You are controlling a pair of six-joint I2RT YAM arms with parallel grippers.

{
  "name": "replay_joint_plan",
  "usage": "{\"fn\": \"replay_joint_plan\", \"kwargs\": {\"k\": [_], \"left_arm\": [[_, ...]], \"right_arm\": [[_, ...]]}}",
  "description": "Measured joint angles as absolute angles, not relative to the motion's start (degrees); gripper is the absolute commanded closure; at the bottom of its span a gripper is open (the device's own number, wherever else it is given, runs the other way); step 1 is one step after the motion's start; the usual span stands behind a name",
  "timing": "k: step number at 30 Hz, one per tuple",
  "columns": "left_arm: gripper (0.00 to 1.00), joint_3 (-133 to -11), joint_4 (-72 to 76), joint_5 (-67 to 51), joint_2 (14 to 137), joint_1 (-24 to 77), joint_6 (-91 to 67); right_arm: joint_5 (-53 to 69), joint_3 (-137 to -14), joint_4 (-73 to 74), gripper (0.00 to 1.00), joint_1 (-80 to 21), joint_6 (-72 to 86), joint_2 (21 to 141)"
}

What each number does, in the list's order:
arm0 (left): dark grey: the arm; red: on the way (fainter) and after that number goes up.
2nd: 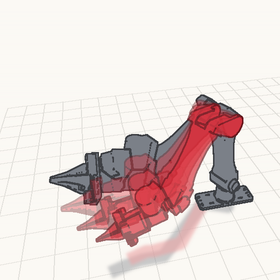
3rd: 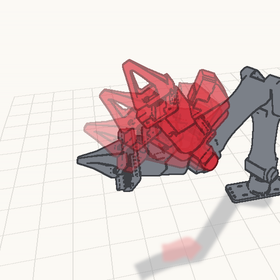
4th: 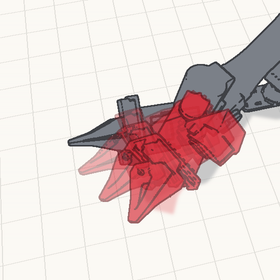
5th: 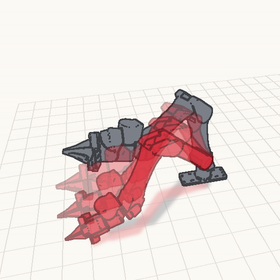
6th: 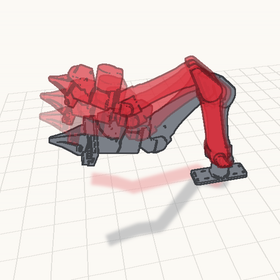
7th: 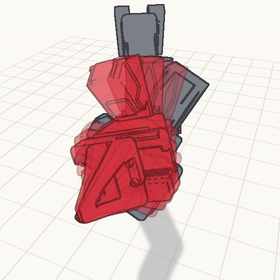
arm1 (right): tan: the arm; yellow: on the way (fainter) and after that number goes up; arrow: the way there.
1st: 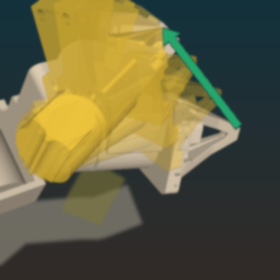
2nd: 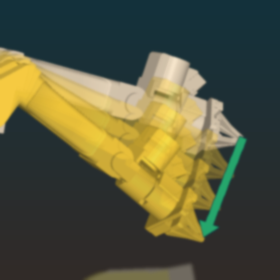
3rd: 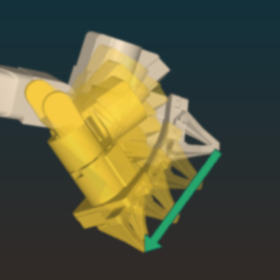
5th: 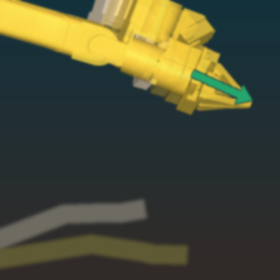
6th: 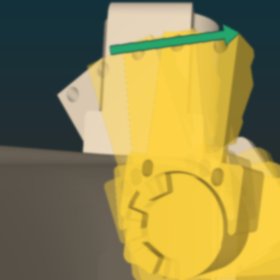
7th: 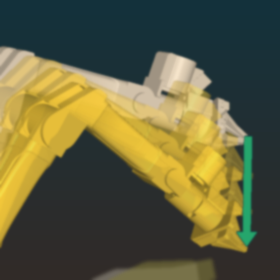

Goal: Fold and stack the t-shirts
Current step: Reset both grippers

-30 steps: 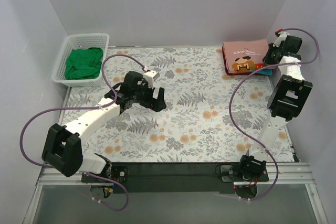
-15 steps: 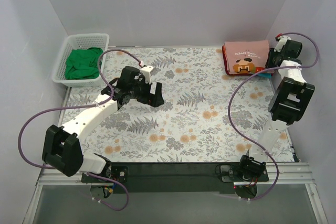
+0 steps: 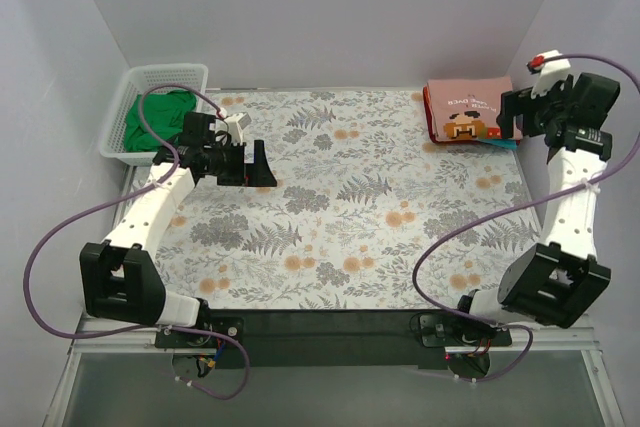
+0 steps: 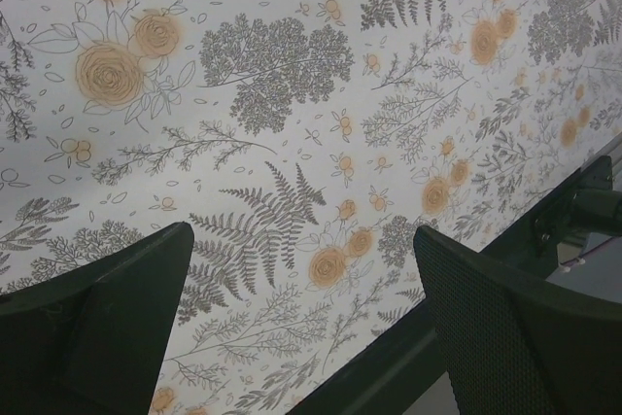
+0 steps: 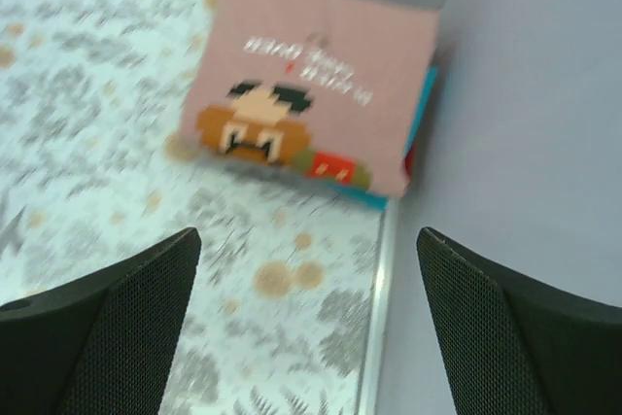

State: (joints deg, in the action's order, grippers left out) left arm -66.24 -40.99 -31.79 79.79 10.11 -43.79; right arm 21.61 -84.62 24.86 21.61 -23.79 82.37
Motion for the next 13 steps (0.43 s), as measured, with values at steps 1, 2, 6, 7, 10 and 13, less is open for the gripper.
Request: {"fn": "replay_joint_plan", "kwargs": {"k": [1,2,6,7,10,13], "left_arm": [[0.03,-66.2,-41.5,-31.7,80.0,9.5,-43.4],[0.03,-66.2,-41.8,-31.7,80.1,9.2,-43.0],[0.03,-65.7,-41.3,-30.4,80.2,9.1,-42.0],[0.03,-65.2,-41.0,-30.0,80.1,9.1,-41.8],[0.03,-63.5,-40.6,-29.0,79.8,9.1,-41.3],[0.02,-62.2,-40.7,-28.3,79.3,9.1,-40.7]], "right_arm": [[22.9,-82.6,26.9,0.02,21.5,-24.9,80.1],[24.0,-80.6,29.2,0.02,21.3,-25.9,78.2],[27.6,-71.3,36.9,0.02,20.8,-28.4,72.5],[28.2,-69.2,38.7,0.02,20.6,-28.7,71.4],[30.2,-64.1,42.2,0.02,20.4,-28.8,68.3],[31.6,-61.7,43.8,0.02,20.4,-28.6,64.9]]}}
